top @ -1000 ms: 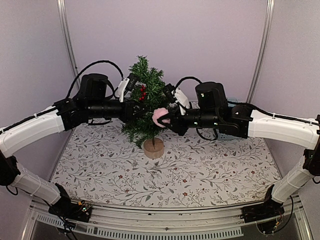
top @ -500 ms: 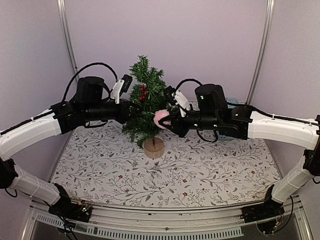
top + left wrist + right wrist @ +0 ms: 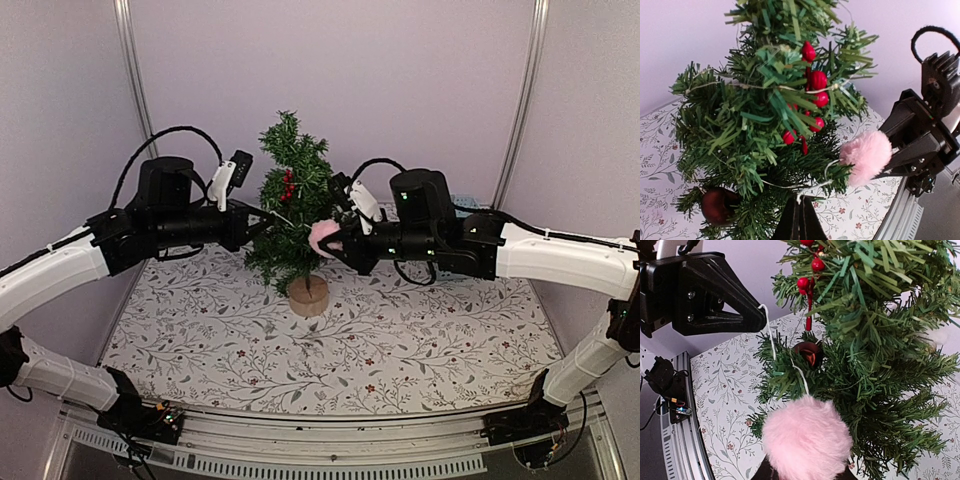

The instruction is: Decorate the small christmas tree

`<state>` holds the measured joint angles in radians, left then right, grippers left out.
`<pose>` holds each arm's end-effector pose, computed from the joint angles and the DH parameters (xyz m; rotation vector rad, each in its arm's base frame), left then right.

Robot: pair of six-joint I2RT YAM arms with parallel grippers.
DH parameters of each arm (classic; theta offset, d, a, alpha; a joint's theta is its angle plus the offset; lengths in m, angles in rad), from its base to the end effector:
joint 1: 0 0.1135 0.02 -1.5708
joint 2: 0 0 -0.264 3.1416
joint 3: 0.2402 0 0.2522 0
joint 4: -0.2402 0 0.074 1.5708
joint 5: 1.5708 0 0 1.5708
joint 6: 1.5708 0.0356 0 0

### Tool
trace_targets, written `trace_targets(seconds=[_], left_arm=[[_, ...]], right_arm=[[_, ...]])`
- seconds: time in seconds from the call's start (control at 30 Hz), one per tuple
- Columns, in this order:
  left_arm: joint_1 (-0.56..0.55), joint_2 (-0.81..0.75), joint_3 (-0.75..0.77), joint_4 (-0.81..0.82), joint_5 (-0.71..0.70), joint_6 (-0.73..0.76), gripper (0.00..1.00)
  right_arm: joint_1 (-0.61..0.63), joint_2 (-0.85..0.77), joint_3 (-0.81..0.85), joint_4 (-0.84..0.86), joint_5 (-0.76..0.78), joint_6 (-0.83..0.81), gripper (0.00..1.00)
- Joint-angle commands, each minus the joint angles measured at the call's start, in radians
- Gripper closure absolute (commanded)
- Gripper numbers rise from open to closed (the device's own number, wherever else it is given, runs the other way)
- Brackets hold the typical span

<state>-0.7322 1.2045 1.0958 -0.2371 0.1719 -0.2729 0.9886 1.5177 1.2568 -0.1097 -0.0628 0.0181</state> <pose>0.2027 -0.1904 0.3561 0.5730 1.9193 -0.8276 0.1962 0.3021 0.3322 -0.9761 1.7585 0.7190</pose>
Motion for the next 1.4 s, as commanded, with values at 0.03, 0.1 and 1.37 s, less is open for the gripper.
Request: trace_targets(seconds=[0.03,0.1,1.37], left_arm=[[0.013,-0.038,-0.03,-0.054,-0.007,0.044,1.0],[0.013,-0.051,-0.039,-0.071,-0.019,0.048,1.0],[-0.199,0.204,0.24,-0.194,0.011,0.051,1.0]], right_arm=[[0.007,-0.017,-0.004,-0.01,0.024,-0.007,1.0],[0.006,-0.017,-0.002,-0.01,0.027,-0.007,1.0],[0.007,-0.021,-0.035,0.04,0.013,-0.007,1.0]])
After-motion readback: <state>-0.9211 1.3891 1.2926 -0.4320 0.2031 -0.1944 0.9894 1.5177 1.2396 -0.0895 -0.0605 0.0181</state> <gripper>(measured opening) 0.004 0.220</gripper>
